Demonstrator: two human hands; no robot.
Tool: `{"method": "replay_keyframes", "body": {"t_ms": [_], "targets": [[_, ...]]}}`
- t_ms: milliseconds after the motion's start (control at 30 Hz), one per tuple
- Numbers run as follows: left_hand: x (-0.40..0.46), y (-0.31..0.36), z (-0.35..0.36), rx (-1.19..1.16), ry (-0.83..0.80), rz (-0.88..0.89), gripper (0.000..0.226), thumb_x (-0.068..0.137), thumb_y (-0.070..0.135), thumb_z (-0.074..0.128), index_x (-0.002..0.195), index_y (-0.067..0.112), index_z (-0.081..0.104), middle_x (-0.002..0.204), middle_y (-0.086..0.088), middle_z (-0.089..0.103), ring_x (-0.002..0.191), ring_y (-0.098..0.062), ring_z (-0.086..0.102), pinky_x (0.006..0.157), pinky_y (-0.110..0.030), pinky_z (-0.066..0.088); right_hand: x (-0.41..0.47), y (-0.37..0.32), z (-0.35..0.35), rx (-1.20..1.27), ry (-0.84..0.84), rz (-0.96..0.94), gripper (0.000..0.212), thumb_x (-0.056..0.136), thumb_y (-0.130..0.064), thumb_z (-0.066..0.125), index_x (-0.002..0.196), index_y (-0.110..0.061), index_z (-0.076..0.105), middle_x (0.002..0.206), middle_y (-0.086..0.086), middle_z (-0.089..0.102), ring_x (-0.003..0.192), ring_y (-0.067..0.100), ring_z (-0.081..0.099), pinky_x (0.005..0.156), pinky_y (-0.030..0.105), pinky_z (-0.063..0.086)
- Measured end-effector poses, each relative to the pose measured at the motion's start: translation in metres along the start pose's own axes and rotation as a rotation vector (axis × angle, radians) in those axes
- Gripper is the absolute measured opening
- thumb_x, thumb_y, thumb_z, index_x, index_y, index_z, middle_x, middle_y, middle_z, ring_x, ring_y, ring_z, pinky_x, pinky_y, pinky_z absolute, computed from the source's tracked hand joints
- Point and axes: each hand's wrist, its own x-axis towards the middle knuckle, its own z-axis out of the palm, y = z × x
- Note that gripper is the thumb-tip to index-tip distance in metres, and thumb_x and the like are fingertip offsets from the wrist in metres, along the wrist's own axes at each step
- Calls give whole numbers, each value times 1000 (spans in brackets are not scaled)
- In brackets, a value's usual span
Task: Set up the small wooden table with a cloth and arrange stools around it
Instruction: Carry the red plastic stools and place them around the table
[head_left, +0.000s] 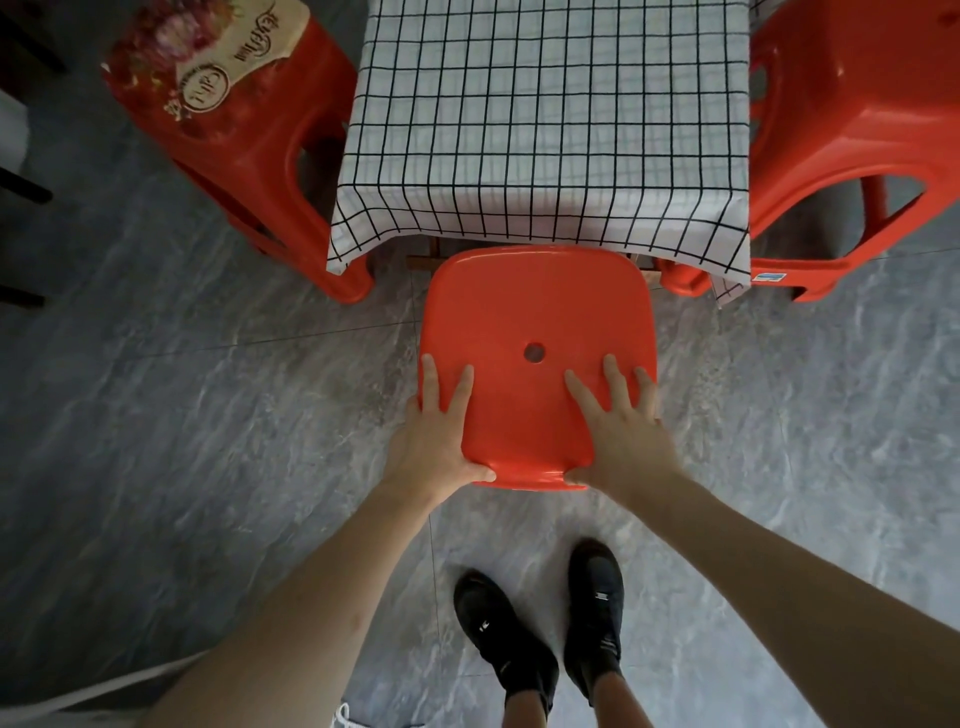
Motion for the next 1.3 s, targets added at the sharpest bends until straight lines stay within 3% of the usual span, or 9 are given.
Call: {"method": "replay_keyframes", "body": {"t_ms": [133, 200, 300, 400, 500, 733, 867, 1000, 1300], "targets": [[3, 5, -5, 15, -57, -51, 135, 60, 56, 84, 151, 35, -13, 155, -11, -33, 137, -39, 33, 93, -46, 52, 1, -1, -2, 31, -51, 17, 123, 65, -50, 83, 150, -41, -5, 158, 5, -17, 144, 42, -11, 107, 59, 37], [4, 7, -14, -68, -92, -85, 121, 66, 52, 81, 152, 36, -2, 158, -8, -28, 137, -37, 35, 96, -45, 50, 2, -1, -6, 45, -86, 21, 116, 71, -43, 81, 151, -42, -3, 159, 5, -16, 144, 42, -10, 110, 58, 33], [1, 9, -30, -292, -44, -190, 74, 80, 50, 66, 145, 28, 37, 163, -6, 6, 140, -28, 35, 106, -39, 38, 4, 2, -25, 75, -164, 9, 85, 83, -31, 68, 151, -35, 19, 160, 10, 1, 144, 41, 7, 112, 53, 30], [-15, 11, -42, -256, 5, -194, 57, 84, 45, 60, 135, 22, 49, 149, -2, 34, 133, -24, 41, 103, -39, 40, -8, 4, -57, 101, -183, -4, 63, 85, -30, 61, 143, -20, 38, 154, 11, 22, 137, 36, 26, 109, 48, 35], [-38, 14, -68, -150, 54, -132, 60, 83, 42, 59, 138, 22, 46, 151, 1, 30, 136, -24, 36, 107, -43, 38, -30, 1, -98, 104, -124, -59, 66, 87, -29, 61, 147, -19, 34, 158, 10, 17, 141, 33, 23, 111, 46, 33], [-97, 34, -187, -16, 216, -110, 69, 87, 44, 56, 149, 25, 32, 164, -4, 1, 150, -24, 0, 119, -50, 7, -98, -30, -223, 18, 38, -254, 71, 91, -35, 59, 152, -23, 24, 162, 5, 11, 146, 26, 16, 114, 42, 25], [-156, 47, -254, -6, 379, -108, 74, 88, 47, 56, 152, 22, 29, 164, -4, 3, 151, -24, 1, 119, -51, 7, -143, -61, -287, -7, 142, -406, 69, 89, -39, 57, 149, -26, 26, 161, 1, 12, 145, 22, 17, 109, 52, 35], [-218, 58, -310, -19, 395, -168, 78, 91, 50, 51, 156, 24, 16, 164, -2, -8, 150, -21, -9, 120, -48, 0, -184, -88, -349, -43, 186, -520, 72, 92, -40, 54, 153, -23, 19, 163, 1, 7, 148, 21, 10, 115, 37, 24], [-318, 60, -408, -96, 476, -303, 76, 95, 56, 41, 157, 26, 8, 163, 0, -13, 150, -17, -12, 121, -46, -3, -248, -159, -445, -45, 335, -724, 74, 94, -44, 52, 153, -14, 20, 162, 6, 12, 148, 24, 11, 116, 35, 19]]}}
